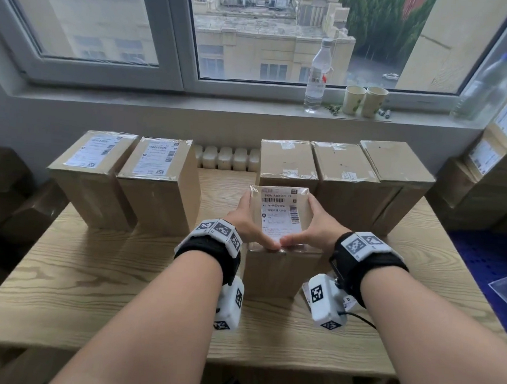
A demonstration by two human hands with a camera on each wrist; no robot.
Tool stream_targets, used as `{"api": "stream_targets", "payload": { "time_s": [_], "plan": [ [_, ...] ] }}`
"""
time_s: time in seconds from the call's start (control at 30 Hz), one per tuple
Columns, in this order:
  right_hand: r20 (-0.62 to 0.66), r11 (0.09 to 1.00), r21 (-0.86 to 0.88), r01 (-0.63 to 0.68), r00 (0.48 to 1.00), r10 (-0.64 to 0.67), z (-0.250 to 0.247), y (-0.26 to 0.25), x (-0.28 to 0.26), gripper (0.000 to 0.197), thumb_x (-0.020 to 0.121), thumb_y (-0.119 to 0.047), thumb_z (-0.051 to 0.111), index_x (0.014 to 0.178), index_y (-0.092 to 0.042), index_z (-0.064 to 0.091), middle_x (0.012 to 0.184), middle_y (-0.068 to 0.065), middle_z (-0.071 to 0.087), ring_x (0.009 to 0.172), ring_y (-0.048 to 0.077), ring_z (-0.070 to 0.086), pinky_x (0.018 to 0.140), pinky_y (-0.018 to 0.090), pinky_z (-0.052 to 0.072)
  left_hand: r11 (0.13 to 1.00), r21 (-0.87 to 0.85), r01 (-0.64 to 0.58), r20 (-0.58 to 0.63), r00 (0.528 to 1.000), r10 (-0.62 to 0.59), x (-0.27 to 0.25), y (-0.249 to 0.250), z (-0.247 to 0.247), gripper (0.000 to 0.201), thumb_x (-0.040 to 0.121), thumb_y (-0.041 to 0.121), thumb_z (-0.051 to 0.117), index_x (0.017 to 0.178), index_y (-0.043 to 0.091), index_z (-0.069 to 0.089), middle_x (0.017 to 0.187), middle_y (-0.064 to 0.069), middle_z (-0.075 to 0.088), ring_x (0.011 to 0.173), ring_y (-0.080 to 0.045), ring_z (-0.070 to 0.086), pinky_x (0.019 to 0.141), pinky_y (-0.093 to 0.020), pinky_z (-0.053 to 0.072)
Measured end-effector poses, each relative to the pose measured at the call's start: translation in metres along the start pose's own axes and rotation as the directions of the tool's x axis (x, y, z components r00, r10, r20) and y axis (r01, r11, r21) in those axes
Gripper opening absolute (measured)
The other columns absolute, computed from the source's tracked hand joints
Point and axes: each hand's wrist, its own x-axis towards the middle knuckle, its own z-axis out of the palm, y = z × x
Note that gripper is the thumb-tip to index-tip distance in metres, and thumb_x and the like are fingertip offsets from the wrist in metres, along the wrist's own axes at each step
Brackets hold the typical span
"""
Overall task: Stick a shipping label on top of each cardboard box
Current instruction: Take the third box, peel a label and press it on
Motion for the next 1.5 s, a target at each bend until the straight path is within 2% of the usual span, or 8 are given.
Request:
{"api": "stream_targets", "payload": {
  "time_s": [0.07, 0.23, 0.33, 0.47, 0.6, 0.8, 1.0, 1.5],
  "plan": [
    [0.052, 1.000, 0.008, 0.014, 0.999, -0.015, -0.005, -0.002, 0.000, 0.129, 0.044, -0.035, 0.095, 0.147, -0.031, 0.017, 0.122, -0.004, 0.056, 0.115, 0.018, 0.054, 0.109, 0.040, 0.038, 1.000, -0.030, -0.003, 0.027, 1.000, 0.003, -0.001, -0.001, -0.003, 0.139, 0.058, 0.021, 0.092, 0.153, 0.037, -0.008, 0.155, -0.003, 0.030, 0.133, -0.030, 0.041, 0.104, -0.048, 0.043],
    [0.112, 1.000, 0.005, 0.021, 0.993, -0.021, -0.016, -0.003, 0.001, 0.130, 0.058, -0.018, 0.092, 0.153, -0.028, 0.004, 0.118, -0.008, 0.057, 0.111, 0.015, 0.053, 0.102, 0.032, 0.040, 0.993, -0.117, 0.002, 0.016, 1.000, 0.000, 0.006, -0.004, -0.009, 0.125, 0.062, 0.012, 0.089, 0.150, 0.046, 0.005, 0.136, -0.007, 0.053, 0.107, -0.023, 0.056, 0.063, -0.030, 0.049],
    [0.137, 0.998, -0.060, 0.011, 0.991, -0.003, -0.023, -0.004, 0.006, 0.132, 0.058, -0.023, 0.092, 0.154, -0.028, 0.002, 0.132, -0.002, 0.055, 0.112, 0.017, 0.055, 0.092, 0.031, 0.045, 0.995, -0.100, -0.001, 0.003, 1.000, 0.001, 0.008, -0.002, -0.010, 0.123, 0.061, 0.012, 0.089, 0.151, 0.041, 0.009, 0.136, -0.006, 0.052, 0.115, -0.026, 0.054, 0.085, -0.042, 0.053],
    [-0.005, 0.995, -0.079, 0.053, 0.999, -0.054, -0.023, -0.014, 0.010, 0.083, 0.065, -0.025, 0.088, 0.135, -0.019, 0.043, 0.127, -0.002, 0.061, 0.103, 0.013, 0.059, 0.088, 0.028, 0.047, 0.997, -0.076, -0.025, -0.137, 0.990, 0.014, 0.016, 0.009, -0.008, 0.111, 0.060, 0.016, 0.090, 0.148, 0.023, 0.023, 0.135, -0.005, 0.053, 0.120, -0.026, 0.053, 0.101, -0.047, 0.046],
    [-0.087, 0.974, -0.223, 0.041, 0.994, -0.062, -0.021, -0.022, 0.017, 0.100, 0.068, -0.033, 0.085, 0.149, -0.016, 0.029, 0.144, 0.004, 0.049, 0.129, 0.022, 0.048, 0.105, 0.034, 0.038, 0.999, -0.046, -0.018, -0.179, 0.984, 0.009, 0.027, 0.016, -0.006, 0.113, 0.064, 0.019, 0.089, 0.152, 0.018, 0.017, 0.147, -0.006, 0.043, 0.134, -0.027, 0.042, 0.108, -0.043, 0.038],
    [-0.068, 0.969, -0.243, 0.035, 0.996, -0.053, -0.026, -0.026, 0.029, 0.100, 0.069, -0.035, 0.084, 0.150, -0.017, 0.028, 0.147, 0.002, 0.045, 0.131, 0.020, 0.047, 0.107, 0.031, 0.036, 0.999, -0.038, -0.022, -0.209, 0.978, 0.014, 0.039, 0.022, -0.010, 0.095, 0.068, 0.023, 0.087, 0.146, 0.017, 0.032, 0.139, -0.005, 0.052, 0.127, -0.024, 0.049, 0.100, -0.035, 0.042],
    [-0.137, 0.983, -0.183, 0.002, 0.990, -0.028, -0.026, -0.024, 0.047, 0.065, 0.073, -0.040, 0.080, 0.125, -0.021, 0.047, 0.114, -0.004, 0.056, 0.100, 0.015, 0.055, 0.087, 0.029, 0.046, 1.000, -0.020, -0.011, -0.271, 0.962, 0.005, 0.053, 0.022, -0.013, 0.066, 0.073, 0.037, 0.082, 0.127, 0.018, 0.048, 0.118, -0.002, 0.060, 0.093, -0.015, 0.051, 0.076, -0.028, 0.041],
    [-0.164, 0.965, -0.249, -0.077, 0.986, 0.037, -0.025, -0.032, 0.064, 0.041, 0.086, -0.045, 0.065, 0.111, -0.019, 0.046, 0.100, -0.001, 0.059, 0.089, 0.019, 0.057, 0.074, 0.033, 0.044, 0.999, 0.001, 0.042, -0.338, 0.940, -0.040, 0.064, 0.024, -0.013, 0.045, 0.080, 0.049, 0.069, 0.107, 0.020, 0.048, 0.107, -0.001, 0.060, 0.090, -0.019, 0.054, 0.076, -0.031, 0.046]
  ]
}}
